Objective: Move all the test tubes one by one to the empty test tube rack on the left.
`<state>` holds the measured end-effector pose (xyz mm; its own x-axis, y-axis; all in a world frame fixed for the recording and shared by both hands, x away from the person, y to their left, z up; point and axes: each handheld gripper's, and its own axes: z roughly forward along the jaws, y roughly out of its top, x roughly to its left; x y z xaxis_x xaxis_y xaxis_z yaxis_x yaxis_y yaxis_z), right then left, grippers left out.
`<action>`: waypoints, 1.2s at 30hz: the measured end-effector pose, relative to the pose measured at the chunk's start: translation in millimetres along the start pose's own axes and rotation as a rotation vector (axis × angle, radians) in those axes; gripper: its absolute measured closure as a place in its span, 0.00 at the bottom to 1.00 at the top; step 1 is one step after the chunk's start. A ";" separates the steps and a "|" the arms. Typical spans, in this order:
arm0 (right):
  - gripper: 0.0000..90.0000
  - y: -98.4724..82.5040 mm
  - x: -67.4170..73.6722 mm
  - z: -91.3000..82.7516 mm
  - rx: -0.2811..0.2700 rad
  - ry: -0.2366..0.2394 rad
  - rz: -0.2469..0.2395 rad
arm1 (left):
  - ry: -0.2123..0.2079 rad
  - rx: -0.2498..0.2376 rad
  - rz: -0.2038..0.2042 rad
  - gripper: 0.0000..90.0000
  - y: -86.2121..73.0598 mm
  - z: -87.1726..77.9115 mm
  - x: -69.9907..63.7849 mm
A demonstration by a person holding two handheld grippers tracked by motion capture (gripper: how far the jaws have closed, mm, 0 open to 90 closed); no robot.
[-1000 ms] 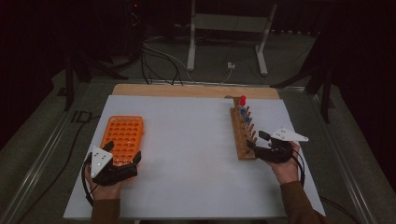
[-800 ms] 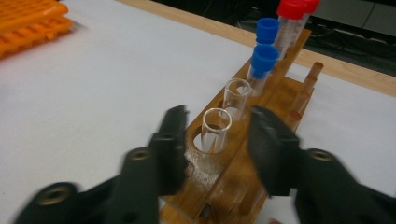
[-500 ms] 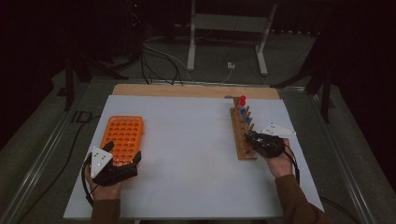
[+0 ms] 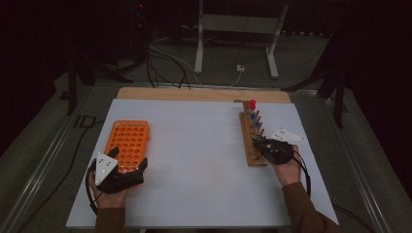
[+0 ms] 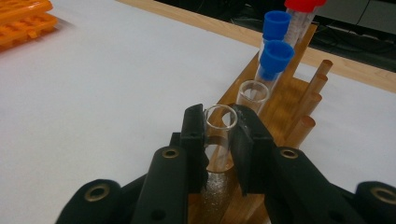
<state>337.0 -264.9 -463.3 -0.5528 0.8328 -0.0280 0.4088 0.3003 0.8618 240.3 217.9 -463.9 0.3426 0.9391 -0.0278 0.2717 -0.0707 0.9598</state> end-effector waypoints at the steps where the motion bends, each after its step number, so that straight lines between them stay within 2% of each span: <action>1: 0.85 0.2 0.3 -0.6 0.001 -0.001 -0.003 | 0.001 0.001 0.000 0.00 0.0 0.0 0.2; 4: 0.85 3.2 -0.3 -7.3 -0.022 0.008 0.018 | 0.008 0.012 -0.005 0.00 -0.7 1.0 0.5; 9: 0.85 10.4 -1.4 -14.7 -0.046 0.014 0.014 | 0.017 0.021 -0.007 0.00 -1.3 2.6 0.1; 14: 0.85 19.4 -3.0 -21.7 -0.075 0.022 0.015 | 0.004 0.032 -0.003 0.00 -1.1 5.3 -1.2; 22: 0.85 31.4 -3.8 -34.7 -0.119 0.025 0.019 | -0.024 0.046 0.027 0.00 0.4 7.7 -7.3; 24: 0.85 34.1 -4.3 -38.8 -0.133 0.029 0.020 | -0.039 0.054 0.018 0.00 1.5 9.0 -9.3; 29: 0.85 42.0 0.8 -47.8 -0.167 0.057 0.020 | -0.068 0.065 0.053 0.00 10.6 13.2 -23.1; 31: 0.85 43.8 4.3 -47.8 -0.168 0.073 0.015 | -0.078 0.072 0.066 0.00 17.5 14.8 -29.9; 32: 0.85 44.4 6.0 -47.3 -0.167 0.079 0.012 | -0.102 0.070 0.067 0.00 23.7 17.1 -36.0; 36: 0.85 45.3 12.3 -44.4 -0.155 0.113 0.008 | -0.121 0.063 0.072 0.00 30.3 22.6 -45.8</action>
<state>316.5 -261.7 -402.2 -0.6313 0.7750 0.0285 0.3014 0.2114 0.9298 253.1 165.1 -439.8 0.4682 0.8836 0.0034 0.2972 -0.1610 0.9412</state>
